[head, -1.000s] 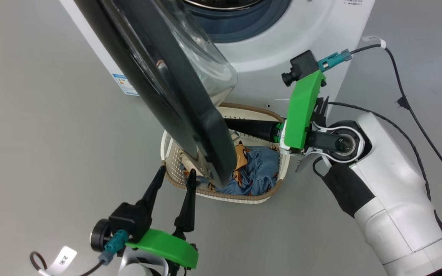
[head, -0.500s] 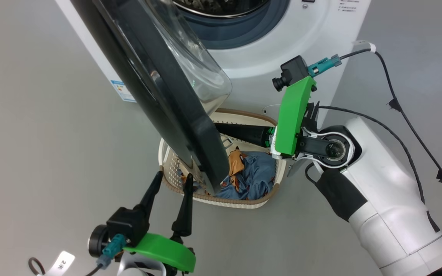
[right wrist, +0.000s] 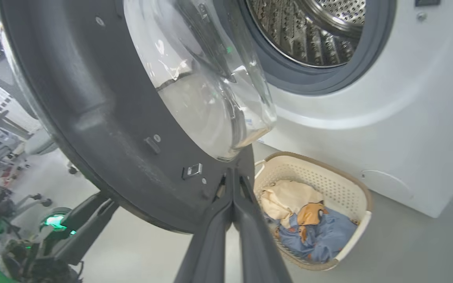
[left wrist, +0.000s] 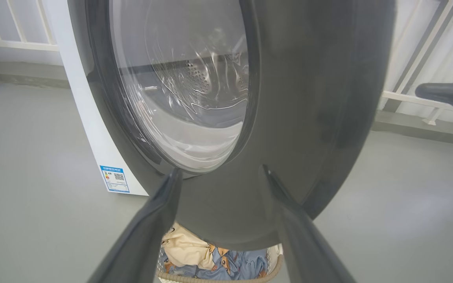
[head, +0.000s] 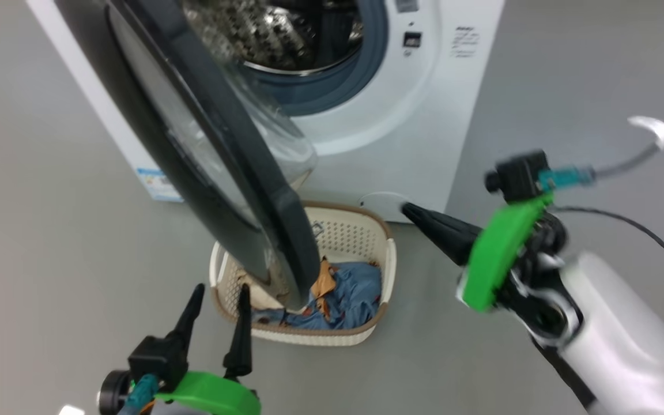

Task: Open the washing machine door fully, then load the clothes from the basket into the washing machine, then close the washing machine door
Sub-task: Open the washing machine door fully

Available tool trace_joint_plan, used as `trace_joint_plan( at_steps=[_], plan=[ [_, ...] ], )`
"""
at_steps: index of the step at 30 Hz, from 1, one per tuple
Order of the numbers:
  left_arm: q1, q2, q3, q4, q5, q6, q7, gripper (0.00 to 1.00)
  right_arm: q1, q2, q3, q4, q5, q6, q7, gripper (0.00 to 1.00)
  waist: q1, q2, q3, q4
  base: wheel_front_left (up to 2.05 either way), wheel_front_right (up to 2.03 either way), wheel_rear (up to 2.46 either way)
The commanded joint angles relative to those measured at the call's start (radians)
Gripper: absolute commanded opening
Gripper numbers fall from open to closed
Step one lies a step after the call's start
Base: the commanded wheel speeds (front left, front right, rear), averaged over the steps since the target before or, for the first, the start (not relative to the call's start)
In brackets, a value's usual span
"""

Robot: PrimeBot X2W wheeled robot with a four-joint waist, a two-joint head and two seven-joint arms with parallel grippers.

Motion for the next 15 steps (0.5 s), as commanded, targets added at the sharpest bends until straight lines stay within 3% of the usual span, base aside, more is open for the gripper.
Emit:
trace_joint_plan(
  at_steps=[1, 4, 5, 6, 12, 15],
  plan=[
    [0.002, 0.012, 0.046, -0.018, 0.012, -0.008, -0.006, 1.00, 0.037, -0.012, 0.019, -0.046, -0.053, 0.002, -0.044, 0.00, 0.0000, 0.0000, -0.054, -0.055, 0.00, 0.00, 0.00],
    [0.029, 0.012, 0.081, -0.019, 0.027, -0.018, -0.006, 1.00, 0.122, -0.075, 0.016, -0.071, -0.224, 0.002, -0.182, 0.00, 0.0000, 0.0000, -0.087, -0.093, 0.00, 0.00, 0.00],
    [0.051, 0.012, 0.104, -0.021, 0.037, -0.024, -0.006, 1.00, 0.184, -0.095, 0.005, -0.074, -0.353, 0.002, -0.262, 0.00, 0.0000, 0.0000, -0.107, -0.120, 0.00, 0.00, 0.00],
    [0.062, 0.012, 0.115, -0.023, 0.042, -0.028, -0.006, 1.00, 0.216, -0.094, -0.011, -0.075, -0.409, 0.002, -0.299, 0.00, 0.0000, 0.0000, -0.116, -0.132, 0.00, 0.00, 0.00],
    [0.114, 0.012, 0.179, -0.040, 0.054, -0.040, -0.006, 1.00, 0.410, -0.013, -0.193, -0.144, -0.638, 0.002, -0.433, 0.00, 0.0000, 0.0000, -0.146, -0.199, 0.00, 0.00, 0.00],
    [0.126, 0.012, 0.206, -0.051, 0.054, -0.044, -0.006, 1.00, 0.485, 0.061, -0.307, -0.199, -0.728, 0.002, -0.475, 0.00, 0.0000, 0.0000, -0.146, -0.228, 0.00, 0.00, 0.00]
  ],
)
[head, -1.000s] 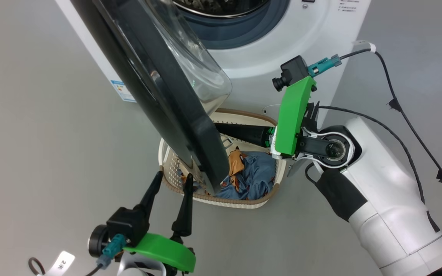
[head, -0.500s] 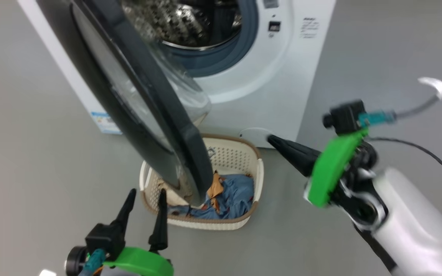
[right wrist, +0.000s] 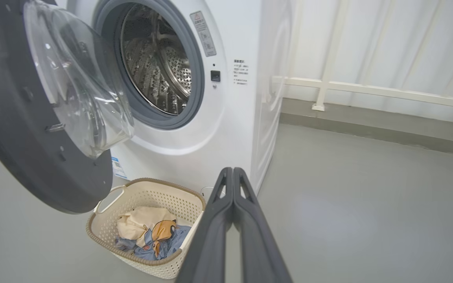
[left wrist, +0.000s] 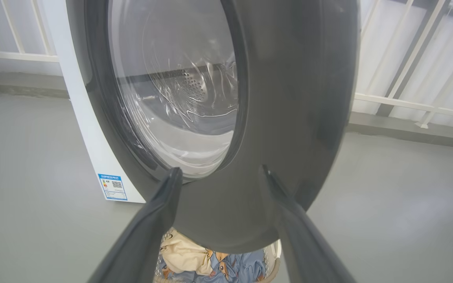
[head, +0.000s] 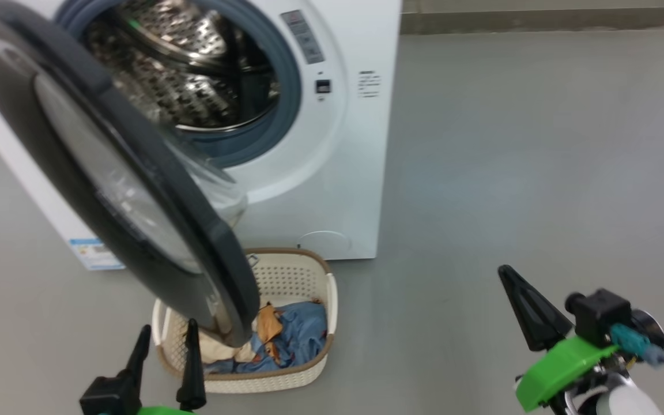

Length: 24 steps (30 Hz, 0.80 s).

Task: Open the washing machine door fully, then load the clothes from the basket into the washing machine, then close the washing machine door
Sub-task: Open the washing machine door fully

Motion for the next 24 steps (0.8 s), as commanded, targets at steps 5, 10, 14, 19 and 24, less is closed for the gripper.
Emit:
trace_joint_plan(
  at_steps=[5, 10, 14, 19, 24],
  plan=[
    [-0.003, 0.010, 0.067, -0.041, 0.004, -0.003, -0.006, 1.00, 0.080, 0.091, -0.086, -0.109, -0.130, 0.002, -0.035, 0.00, 0.0000, 0.0000, -0.022, -0.085, 0.00, 0.00, 0.00],
    [-0.006, 0.010, 0.077, -0.043, 0.004, -0.005, -0.006, 1.00, 0.135, 0.132, -0.134, -0.153, -0.187, 0.002, -0.055, 0.00, 0.0000, 0.0000, -0.020, -0.104, 0.00, 0.00, 0.00],
    [-0.006, 0.010, 0.088, -0.044, 0.004, -0.004, -0.006, 1.00, 0.165, 0.145, -0.154, -0.160, -0.206, 0.002, -0.076, 0.00, 0.0000, 0.0000, -0.021, -0.118, 0.00, 0.00, 0.00],
    [0.006, 0.010, 0.097, -0.049, 0.006, -0.004, -0.006, 1.00, 0.172, 0.150, -0.171, -0.153, -0.227, 0.002, -0.098, 0.81, 0.0000, 0.0000, -0.022, -0.126, 0.00, 0.00, 0.00],
    [0.016, 0.010, 0.092, -0.052, 0.003, 0.000, -0.006, 1.00, 0.173, 0.151, -0.190, -0.143, -0.218, 0.002, -0.109, 1.00, 0.0000, 0.0000, -0.023, -0.124, 0.00, 0.00, 0.00]
  ],
)
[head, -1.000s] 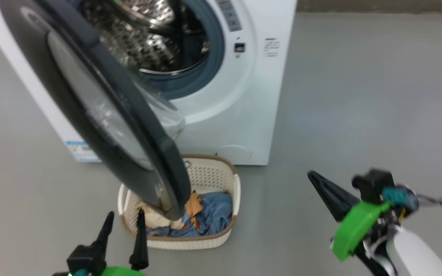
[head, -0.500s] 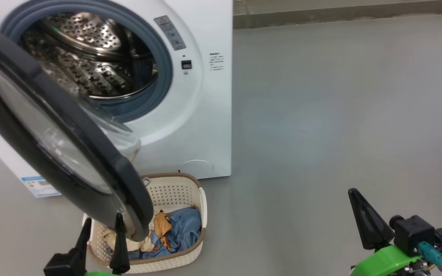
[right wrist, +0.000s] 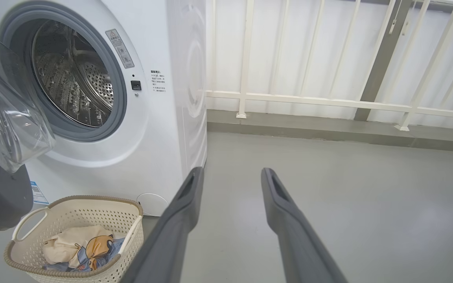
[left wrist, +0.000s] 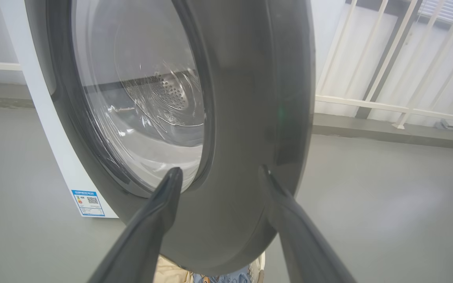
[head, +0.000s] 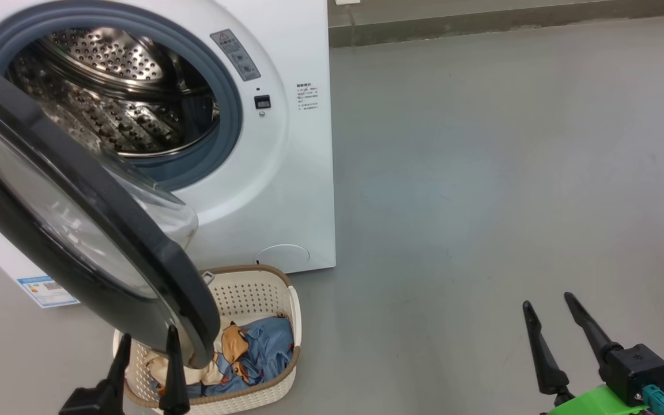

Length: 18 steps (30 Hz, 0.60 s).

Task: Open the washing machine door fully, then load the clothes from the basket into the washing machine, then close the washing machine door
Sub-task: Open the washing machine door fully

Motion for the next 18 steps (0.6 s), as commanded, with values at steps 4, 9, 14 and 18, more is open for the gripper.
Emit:
trace_joint_plan(
  at_steps=[4, 9, 14, 18],
  plan=[
    [-0.010, 0.010, 0.023, -0.027, -0.003, 0.003, -0.006, 1.00, -0.016, -0.004, 0.018, -0.010, -0.009, 0.002, -0.015, 1.00, 0.0000, 0.0000, 0.000, 0.003, 0.00, 0.00, 0.00],
    [-0.015, 0.010, 0.027, -0.017, -0.006, -0.004, -0.006, 1.00, -0.021, -0.004, 0.018, 0.001, -0.005, 0.002, -0.024, 1.00, 0.0000, 0.0000, 0.001, 0.005, 0.00, 0.00, 0.00],
    [-0.018, 0.010, 0.033, -0.013, -0.006, -0.006, -0.006, 1.00, -0.025, -0.004, 0.018, 0.008, -0.003, 0.002, -0.030, 1.00, 0.0000, 0.0000, 0.003, 0.006, 0.00, 0.00, 0.00],
    [-0.020, 0.010, 0.034, -0.012, -0.003, -0.009, -0.006, 1.00, -0.027, -0.004, 0.014, 0.010, -0.001, 0.002, -0.034, 1.00, 0.0000, 0.0000, 0.004, 0.010, 0.00, 0.00, 0.00]
  ],
)
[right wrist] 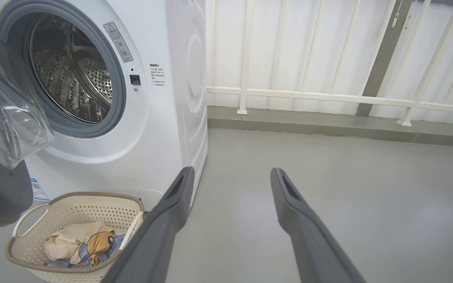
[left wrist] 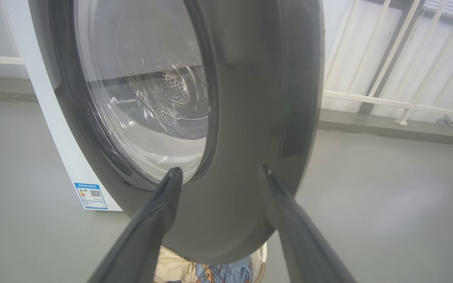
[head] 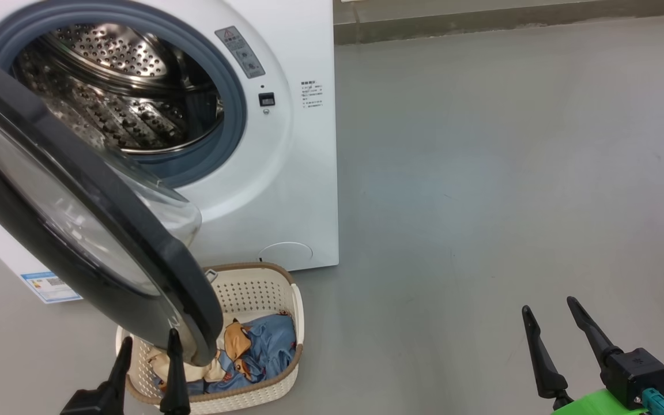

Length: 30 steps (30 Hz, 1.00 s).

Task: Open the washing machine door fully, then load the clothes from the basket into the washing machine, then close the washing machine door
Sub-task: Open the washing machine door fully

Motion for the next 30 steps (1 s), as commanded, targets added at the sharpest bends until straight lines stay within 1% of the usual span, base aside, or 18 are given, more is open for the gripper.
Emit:
trace_joint_plan(
  at_steps=[1, 14, 30],
  plan=[
    [-0.028, 0.010, 0.036, -0.019, -0.002, -0.002, -0.006, 1.00, -0.027, -0.005, 0.021, -0.021, -0.001, 0.002, -0.013, 1.00, 0.0000, 0.0000, 0.000, 0.002, 0.00, 0.00, 0.00],
    [-0.023, 0.010, 0.032, -0.025, 0.002, -0.004, -0.006, 1.00, -0.026, -0.005, 0.023, -0.018, 0.005, 0.002, -0.013, 1.00, 0.0000, 0.0000, 0.000, 0.009, 0.00, 0.00, 0.00],
    [-0.020, 0.010, 0.024, -0.033, -0.010, 0.004, -0.006, 1.00, -0.026, -0.005, 0.013, -0.012, 0.009, 0.002, -0.009, 1.00, 0.0000, 0.0000, 0.000, 0.013, 0.00, 0.00, 0.00]
  ],
)
